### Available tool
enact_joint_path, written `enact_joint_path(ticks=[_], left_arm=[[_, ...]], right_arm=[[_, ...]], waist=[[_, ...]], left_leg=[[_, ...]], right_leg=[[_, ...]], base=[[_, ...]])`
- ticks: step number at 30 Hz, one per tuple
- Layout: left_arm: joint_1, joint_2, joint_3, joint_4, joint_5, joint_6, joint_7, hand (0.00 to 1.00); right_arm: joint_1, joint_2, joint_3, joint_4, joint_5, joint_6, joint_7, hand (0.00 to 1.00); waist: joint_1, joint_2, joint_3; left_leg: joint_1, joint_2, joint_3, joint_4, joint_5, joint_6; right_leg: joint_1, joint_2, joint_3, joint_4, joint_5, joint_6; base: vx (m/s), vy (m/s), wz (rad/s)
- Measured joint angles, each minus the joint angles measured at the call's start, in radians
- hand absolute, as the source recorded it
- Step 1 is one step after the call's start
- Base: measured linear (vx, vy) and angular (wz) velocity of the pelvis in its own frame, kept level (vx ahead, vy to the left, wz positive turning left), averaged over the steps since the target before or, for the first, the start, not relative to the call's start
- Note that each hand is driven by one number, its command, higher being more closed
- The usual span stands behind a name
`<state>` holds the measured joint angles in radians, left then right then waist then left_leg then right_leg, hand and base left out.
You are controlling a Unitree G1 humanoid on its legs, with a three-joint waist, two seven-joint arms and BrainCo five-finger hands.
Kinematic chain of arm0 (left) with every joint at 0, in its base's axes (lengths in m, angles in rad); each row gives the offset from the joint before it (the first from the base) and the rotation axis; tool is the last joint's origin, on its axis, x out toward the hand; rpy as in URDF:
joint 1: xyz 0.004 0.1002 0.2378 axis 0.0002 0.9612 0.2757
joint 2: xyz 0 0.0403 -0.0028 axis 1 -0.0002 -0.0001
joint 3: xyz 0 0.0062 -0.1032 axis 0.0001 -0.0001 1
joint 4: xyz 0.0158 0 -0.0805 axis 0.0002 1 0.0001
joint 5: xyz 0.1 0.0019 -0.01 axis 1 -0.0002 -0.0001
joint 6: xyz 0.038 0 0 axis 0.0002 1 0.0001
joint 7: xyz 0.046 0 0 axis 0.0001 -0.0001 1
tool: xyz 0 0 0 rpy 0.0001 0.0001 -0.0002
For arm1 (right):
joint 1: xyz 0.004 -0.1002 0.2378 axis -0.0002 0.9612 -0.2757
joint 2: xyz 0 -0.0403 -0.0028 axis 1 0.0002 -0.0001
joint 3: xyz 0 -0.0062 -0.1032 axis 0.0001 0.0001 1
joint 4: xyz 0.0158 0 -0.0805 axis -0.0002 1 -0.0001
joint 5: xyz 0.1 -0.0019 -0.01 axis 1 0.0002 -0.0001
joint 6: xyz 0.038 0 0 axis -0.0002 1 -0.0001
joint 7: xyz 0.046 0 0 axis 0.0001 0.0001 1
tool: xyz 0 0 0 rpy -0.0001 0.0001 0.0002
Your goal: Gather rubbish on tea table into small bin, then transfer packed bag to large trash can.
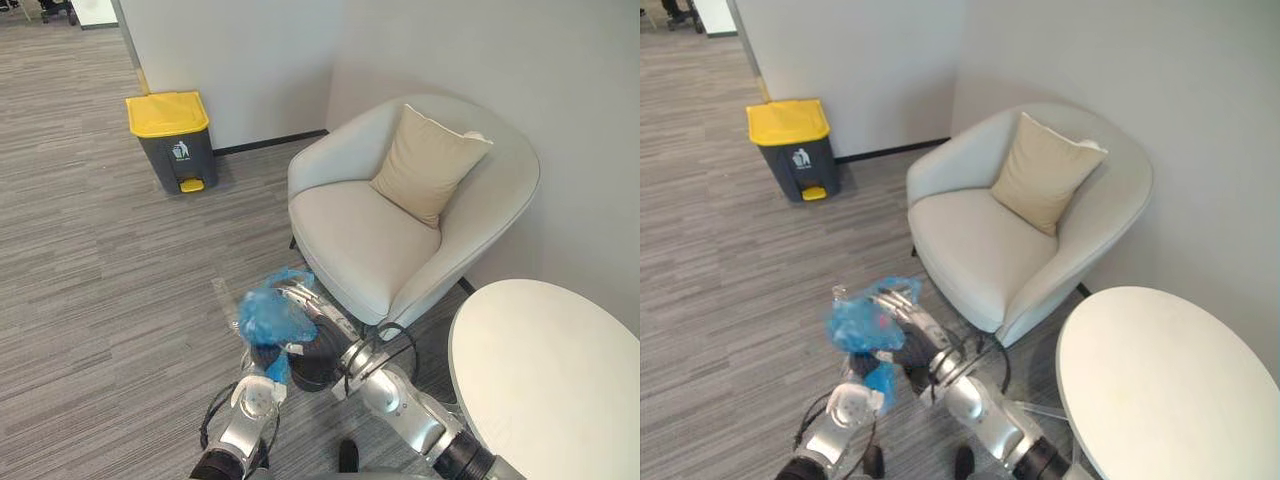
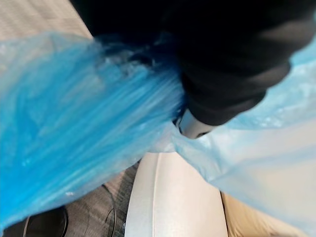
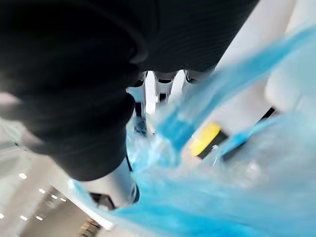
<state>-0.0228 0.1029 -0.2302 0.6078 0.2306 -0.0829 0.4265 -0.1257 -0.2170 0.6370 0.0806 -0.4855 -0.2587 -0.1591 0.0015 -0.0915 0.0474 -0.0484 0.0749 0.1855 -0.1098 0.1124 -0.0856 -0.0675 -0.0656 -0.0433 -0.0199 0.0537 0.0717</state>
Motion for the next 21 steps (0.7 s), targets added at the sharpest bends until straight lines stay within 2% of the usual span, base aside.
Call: enact_joint_path(ticks=[7,12,17,21], left_arm=[[0.038,0.002,0.089,0.074,-0.043,-0.003,-0.020,1.00],[0.076,-0.002,0.135,0.130,-0.084,-0.021,-0.041,1.00],[0.099,-0.014,0.199,0.218,-0.177,-0.023,-0.091,1.00],[0.116,-0.030,0.245,0.296,-0.221,-0.023,-0.132,1.00]], right_arm=[[0.078,-0.003,-0.136,0.110,-0.066,0.001,-0.020,0.00],[0.160,0.029,-0.270,0.277,-0.041,0.004,-0.026,0.00],[0.167,0.107,-0.449,0.595,0.182,0.054,-0.007,0.00],[0.166,0.141,-0.571,0.781,0.305,0.081,0.000,0.00]], waist=[[0.008,0.016,0.010],[0.007,0.040,0.021],[0.007,0.052,0.026],[0.008,0.061,0.027]], left_leg=[[0.003,-0.005,-0.003,0.000,-0.003,0.003],[0.023,-0.011,-0.003,0.000,-0.014,0.004],[0.024,-0.014,-0.003,0.000,-0.022,0.005],[0.041,-0.017,0.002,0.000,-0.031,0.009]], right_leg=[[0.006,-0.004,-0.003,-0.004,-0.002,0.002],[0.027,-0.010,-0.005,-0.006,-0.017,0.002],[0.028,-0.012,-0.005,-0.006,-0.023,0.005],[0.036,-0.015,-0.002,-0.004,-0.026,0.004]], base=[[0.00,0.000,0.01],[0.00,0.000,0.00],[0.04,0.005,0.00],[0.06,0.010,-0.02]])
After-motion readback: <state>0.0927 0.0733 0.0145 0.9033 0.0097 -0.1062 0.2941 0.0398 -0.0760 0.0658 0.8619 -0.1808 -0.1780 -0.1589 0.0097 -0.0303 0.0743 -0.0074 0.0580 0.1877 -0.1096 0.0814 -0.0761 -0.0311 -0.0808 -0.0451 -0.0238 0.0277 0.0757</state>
